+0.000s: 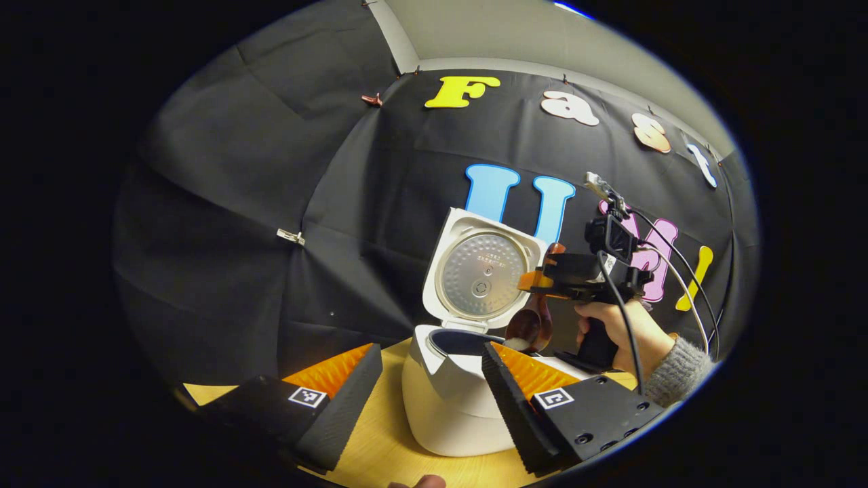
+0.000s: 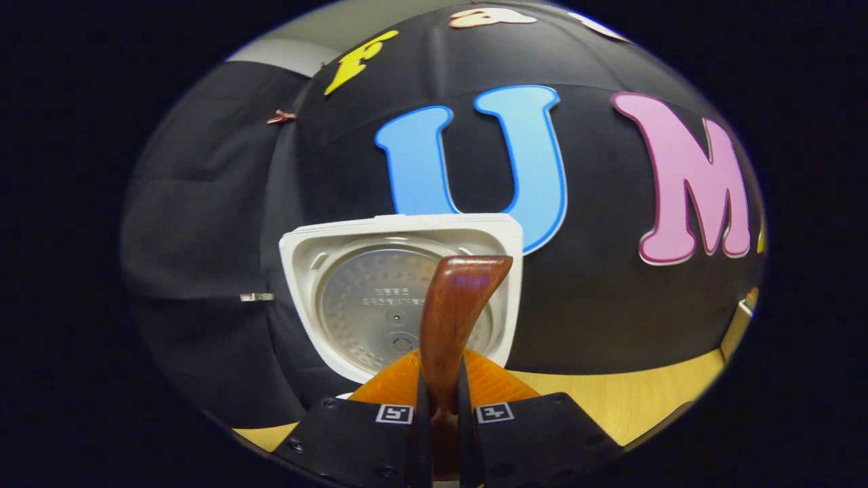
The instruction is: Close the left gripper, press the button to open the rice cooker; take a wooden spoon from the chopstick holder with the right hand, scoop a spoonful of rice and pour it into the rice cooker, then put the wooden spoon back into the chopstick holder.
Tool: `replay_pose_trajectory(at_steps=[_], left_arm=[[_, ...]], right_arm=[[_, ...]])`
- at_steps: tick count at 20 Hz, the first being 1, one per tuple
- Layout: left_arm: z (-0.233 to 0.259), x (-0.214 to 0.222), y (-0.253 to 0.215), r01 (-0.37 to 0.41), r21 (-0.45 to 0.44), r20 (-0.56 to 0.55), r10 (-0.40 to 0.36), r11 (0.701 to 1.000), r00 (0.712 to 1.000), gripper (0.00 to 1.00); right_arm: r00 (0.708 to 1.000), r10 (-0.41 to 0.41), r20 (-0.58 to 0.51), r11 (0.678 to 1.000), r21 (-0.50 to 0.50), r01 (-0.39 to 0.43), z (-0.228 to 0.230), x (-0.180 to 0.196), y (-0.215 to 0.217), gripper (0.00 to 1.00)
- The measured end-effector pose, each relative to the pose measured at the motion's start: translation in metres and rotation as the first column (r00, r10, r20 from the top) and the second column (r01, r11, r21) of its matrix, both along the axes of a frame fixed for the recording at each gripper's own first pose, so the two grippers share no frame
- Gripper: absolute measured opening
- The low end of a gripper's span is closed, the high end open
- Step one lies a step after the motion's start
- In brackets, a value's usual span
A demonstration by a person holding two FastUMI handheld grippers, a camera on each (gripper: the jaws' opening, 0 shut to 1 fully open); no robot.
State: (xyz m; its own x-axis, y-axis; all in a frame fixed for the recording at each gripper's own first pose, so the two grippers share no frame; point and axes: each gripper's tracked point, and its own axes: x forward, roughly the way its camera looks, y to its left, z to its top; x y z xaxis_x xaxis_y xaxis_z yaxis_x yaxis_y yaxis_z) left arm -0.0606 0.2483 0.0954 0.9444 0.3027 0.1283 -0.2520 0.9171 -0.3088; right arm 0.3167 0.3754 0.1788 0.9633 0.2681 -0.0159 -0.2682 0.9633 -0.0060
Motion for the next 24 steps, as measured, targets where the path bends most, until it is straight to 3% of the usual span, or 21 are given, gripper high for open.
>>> replay_pose_trajectory(at_steps=[5, 9, 12, 15, 20, 24], left_arm=[[-0.003, -0.001, 0.004, 0.001, -0.016, 0.002, -0.001, 1.0, 1.0, 0.95], [-0.002, 0.001, 0.007, -0.001, -0.023, 0.001, 0.001, 1.0, 1.0, 0.95], [-0.003, -0.001, 0.007, 0.002, -0.027, 0.005, -0.002, 1.0, 1.0, 0.95], [-0.003, -0.002, 0.008, -0.001, -0.026, 0.005, 0.002, 1.0, 1.0, 0.95], [-0.005, -0.001, 0.008, -0.001, -0.036, 0.008, 0.001, 0.999, 1.0, 0.95], [-0.002, -0.001, 0.001, 0.007, -0.032, 0.011, -0.006, 0.999, 1.0, 0.95]], right_arm=[[0.993, 0.065, 0.098, 0.986, -0.16, -0.048, 0.013, -0.016, 0.023, 0.18], [0.971, 0.121, 0.204, 0.939, -0.341, -0.045, 0.019, -0.027, 0.044, 0.18], [0.962, 0.151, 0.226, 0.915, -0.401, -0.049, 0.017, -0.033, 0.05, 0.18], [0.975, 0.142, 0.171, 0.942, -0.326, -0.08, 0.014, -0.031, 0.047, 0.18], [0.993, 0.12, -0.01, 0.99, -0.079, -0.121, 0.007, -0.026, 0.02, 0.19], [0.988, 0.127, -0.092, 0.978, 0.177, -0.109, 0.019, -0.029, -0.012, 0.19]])
